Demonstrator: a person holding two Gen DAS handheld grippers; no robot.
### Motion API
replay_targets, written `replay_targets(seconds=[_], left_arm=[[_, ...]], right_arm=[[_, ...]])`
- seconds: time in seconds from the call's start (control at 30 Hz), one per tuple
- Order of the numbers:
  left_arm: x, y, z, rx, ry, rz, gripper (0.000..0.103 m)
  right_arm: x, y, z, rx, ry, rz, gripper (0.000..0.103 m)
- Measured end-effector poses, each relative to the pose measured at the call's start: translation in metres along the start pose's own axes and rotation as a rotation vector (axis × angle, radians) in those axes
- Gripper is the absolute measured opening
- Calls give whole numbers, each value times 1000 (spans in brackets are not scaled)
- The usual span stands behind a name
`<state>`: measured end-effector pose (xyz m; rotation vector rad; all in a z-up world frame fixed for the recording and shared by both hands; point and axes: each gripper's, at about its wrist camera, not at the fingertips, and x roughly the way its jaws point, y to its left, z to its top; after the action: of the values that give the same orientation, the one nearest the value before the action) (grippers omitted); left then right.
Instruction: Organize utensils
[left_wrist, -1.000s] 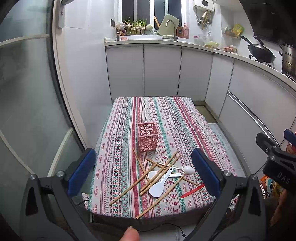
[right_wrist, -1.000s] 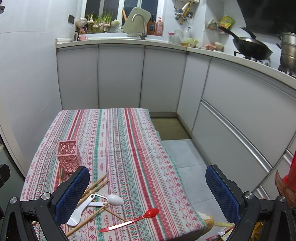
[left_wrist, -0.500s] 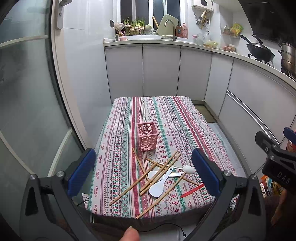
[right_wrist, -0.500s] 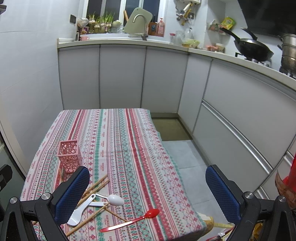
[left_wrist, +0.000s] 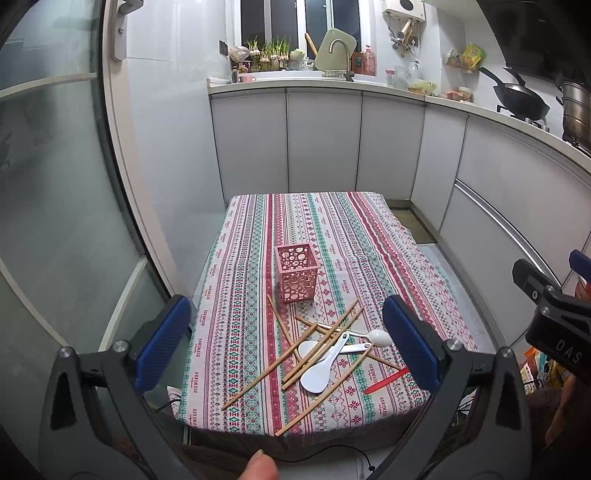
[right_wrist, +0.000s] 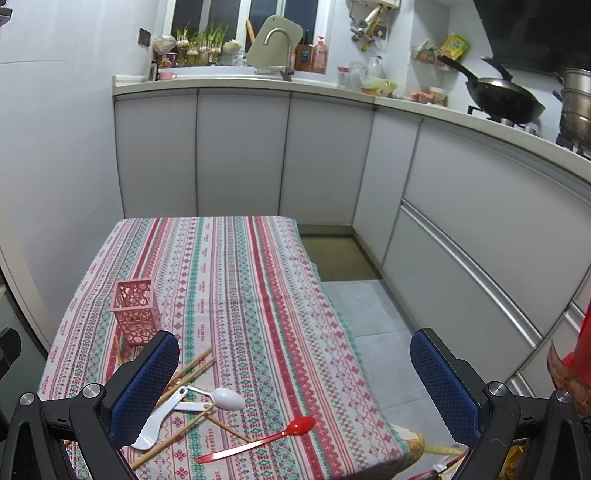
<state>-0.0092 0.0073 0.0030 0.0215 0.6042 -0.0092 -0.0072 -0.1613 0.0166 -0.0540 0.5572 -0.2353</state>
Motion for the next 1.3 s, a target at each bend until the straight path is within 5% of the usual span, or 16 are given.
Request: replay_targets(seconds=[0.77,1.3], left_arm=[[9,5,3,9,29,12,103],[101,15,2,66,356,-354,102]], right_arm=[[9,-2,-2,-11,13,5,103],[91,-1,0,-9,226,217,103]])
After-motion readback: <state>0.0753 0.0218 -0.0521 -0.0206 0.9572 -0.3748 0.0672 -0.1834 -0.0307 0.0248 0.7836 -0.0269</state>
